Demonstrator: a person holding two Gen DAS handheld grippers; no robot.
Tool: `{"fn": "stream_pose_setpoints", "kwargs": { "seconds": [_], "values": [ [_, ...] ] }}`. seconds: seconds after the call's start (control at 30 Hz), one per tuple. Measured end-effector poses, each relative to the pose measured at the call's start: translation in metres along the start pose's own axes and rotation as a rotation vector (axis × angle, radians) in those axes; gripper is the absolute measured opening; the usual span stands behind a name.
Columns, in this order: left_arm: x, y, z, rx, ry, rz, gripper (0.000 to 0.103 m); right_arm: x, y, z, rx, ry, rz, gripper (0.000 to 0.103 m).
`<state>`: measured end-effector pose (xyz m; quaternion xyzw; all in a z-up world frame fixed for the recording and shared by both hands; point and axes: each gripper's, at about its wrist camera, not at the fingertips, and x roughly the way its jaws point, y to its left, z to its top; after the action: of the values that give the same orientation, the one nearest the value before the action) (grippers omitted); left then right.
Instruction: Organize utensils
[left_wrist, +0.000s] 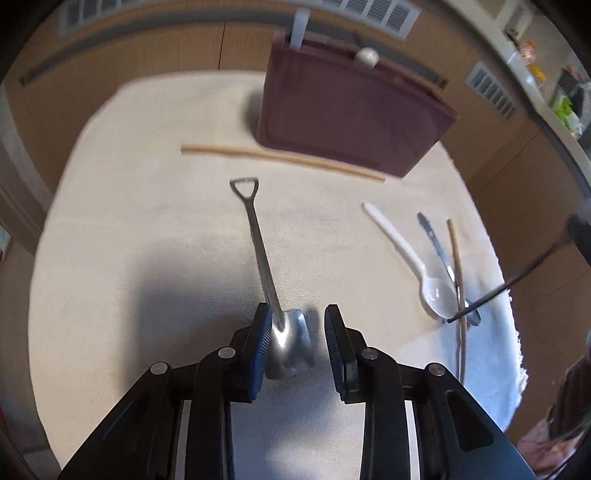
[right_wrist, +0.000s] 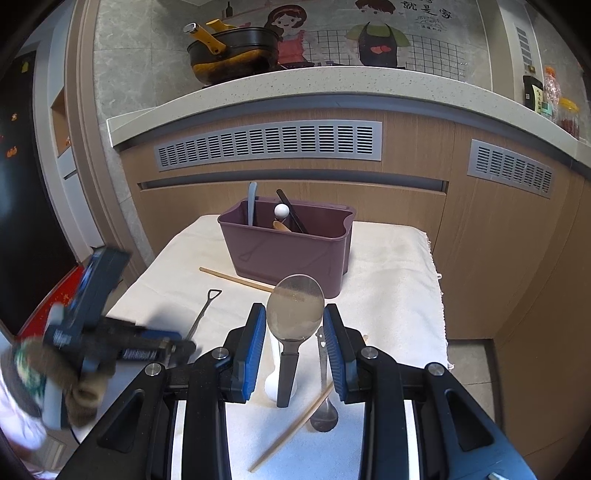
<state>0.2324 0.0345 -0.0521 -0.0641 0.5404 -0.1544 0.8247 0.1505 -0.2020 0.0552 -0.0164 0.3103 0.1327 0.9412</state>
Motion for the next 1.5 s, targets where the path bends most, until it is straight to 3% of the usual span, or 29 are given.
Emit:
{"fn": "stream_pose_setpoints", "kwargs": {
  "seconds": [0.07,0.17,0.27,0.37,0.47,0.57,0.7,0.8,0.97,1.07,1.2,1.3,1.33,1.4,1.43,1.5],
  "values": [
    [0.006,0.001,0.018,0.015,0.046,0.033,0.031,0.000,-0.002,0.000,0.005,-0.001,0.002,0.029],
    [0.026,0.000,0.040,0.030,0.161,0.017,0.030,0.002,-0.002,-0.001,0.007,0.005,0.003,0.029],
    [0.039,-0.010,0.056,0.082,0.211,0.056,0.029,0.005,-0.002,-0.002,0.004,0.010,0.003,0.029],
    [0.049,-0.019,0.072,0.119,0.200,0.137,0.011,0.005,-0.003,-0.001,0.009,0.005,0.006,0.029],
    [0.050,-0.022,0.074,0.114,0.139,0.147,0.007,0.002,-0.004,-0.002,0.012,-0.006,0.010,0.029],
    [0.035,-0.025,0.051,0.135,-0.009,0.163,0.006,0.000,-0.008,-0.002,0.021,-0.016,-0.001,0.029],
    [-0.007,-0.024,0.016,0.057,-0.202,0.069,0.005,0.001,-0.012,0.000,0.041,-0.016,-0.014,0.029],
    [-0.045,-0.033,-0.001,0.043,-0.356,0.041,0.005,0.001,-0.011,0.005,0.044,-0.023,-0.022,0.029],
    [-0.090,-0.039,-0.004,0.055,-0.480,0.009,0.005,-0.004,-0.006,0.014,0.033,-0.049,-0.029,0.029],
    [-0.104,-0.035,0.016,0.062,-0.515,-0.010,0.005,-0.005,-0.002,0.021,0.017,-0.058,-0.038,0.029],
    [-0.092,-0.024,0.031,0.033,-0.468,0.004,0.005,-0.003,-0.001,0.021,0.006,-0.047,-0.037,0.029],
    [-0.062,-0.012,0.047,0.007,-0.327,0.009,0.010,0.002,-0.001,0.019,0.013,-0.030,-0.028,0.029],
    [-0.050,-0.007,0.051,-0.018,-0.281,0.012,0.014,0.004,-0.001,0.018,0.015,-0.026,-0.025,0.029],
    [-0.025,-0.001,0.061,-0.032,-0.193,0.013,0.047,0.007,0.000,0.017,0.015,-0.019,-0.017,0.029],
    [-0.013,0.001,0.065,-0.043,-0.166,0.023,0.053,0.008,0.000,0.017,0.012,-0.018,-0.015,0.029],
    [0.007,-0.003,0.072,-0.026,-0.123,0.041,0.054,0.009,0.001,0.016,0.009,-0.014,-0.012,0.029]
  ]
}}
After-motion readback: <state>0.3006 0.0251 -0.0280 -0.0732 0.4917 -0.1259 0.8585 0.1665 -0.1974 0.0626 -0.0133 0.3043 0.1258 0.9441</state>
